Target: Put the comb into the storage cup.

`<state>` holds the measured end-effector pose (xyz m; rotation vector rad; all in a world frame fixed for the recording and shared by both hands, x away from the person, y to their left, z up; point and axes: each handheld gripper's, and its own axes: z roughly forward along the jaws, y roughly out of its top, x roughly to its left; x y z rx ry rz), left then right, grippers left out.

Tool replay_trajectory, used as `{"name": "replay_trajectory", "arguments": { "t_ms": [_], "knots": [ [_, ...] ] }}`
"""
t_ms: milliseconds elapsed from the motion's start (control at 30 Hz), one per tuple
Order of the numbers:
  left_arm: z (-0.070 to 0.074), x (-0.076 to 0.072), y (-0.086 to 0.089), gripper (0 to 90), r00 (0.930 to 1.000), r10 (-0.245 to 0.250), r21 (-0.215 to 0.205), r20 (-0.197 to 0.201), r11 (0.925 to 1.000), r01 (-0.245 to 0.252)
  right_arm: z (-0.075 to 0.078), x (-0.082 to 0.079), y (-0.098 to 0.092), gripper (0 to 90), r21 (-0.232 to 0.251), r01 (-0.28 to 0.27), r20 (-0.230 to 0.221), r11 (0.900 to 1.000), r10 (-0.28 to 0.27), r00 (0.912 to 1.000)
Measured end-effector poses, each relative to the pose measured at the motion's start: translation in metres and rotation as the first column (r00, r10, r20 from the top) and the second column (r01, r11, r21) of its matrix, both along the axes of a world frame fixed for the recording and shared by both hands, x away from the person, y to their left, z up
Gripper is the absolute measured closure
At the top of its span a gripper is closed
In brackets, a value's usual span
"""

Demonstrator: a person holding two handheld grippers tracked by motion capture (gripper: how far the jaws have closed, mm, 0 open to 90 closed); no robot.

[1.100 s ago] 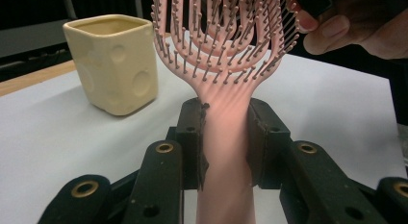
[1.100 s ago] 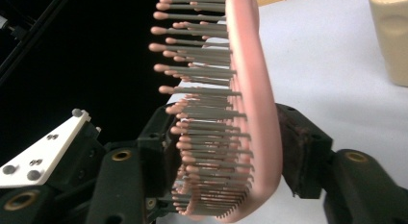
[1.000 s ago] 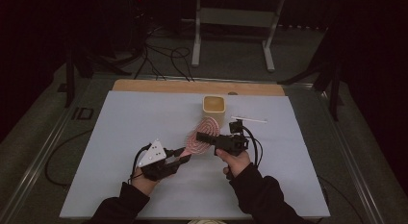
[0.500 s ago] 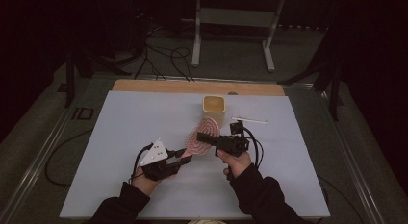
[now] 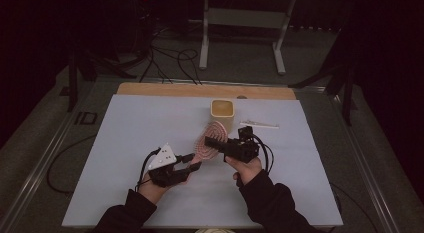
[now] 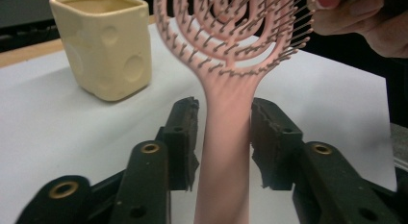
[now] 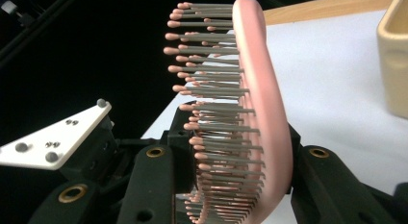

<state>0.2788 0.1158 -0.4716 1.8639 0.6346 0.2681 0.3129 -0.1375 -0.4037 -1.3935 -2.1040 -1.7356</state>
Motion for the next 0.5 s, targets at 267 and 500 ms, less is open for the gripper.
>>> {"name": "replay_trajectory", "arguments": {
  "t_ms": [267,500],
  "knots": [
    [0.0007,0.0016,-0.0005,45.4,0.9993,0.008,0.001,-0.037,1.0,-0.008,0.0035,0.0007,-0.0029,63.7,-0.011,0.011,0.029,1.0,-0.011,0.9995],
    [0.0022,0.002,-0.0016,29.1,0.9981,0.015,0.028,-0.06,0.9995,-0.013,0.0074,0.0009,-0.0063,63.7,-0.02,0.021,0.053,1.0,-0.02,0.9984]
  ]
}}
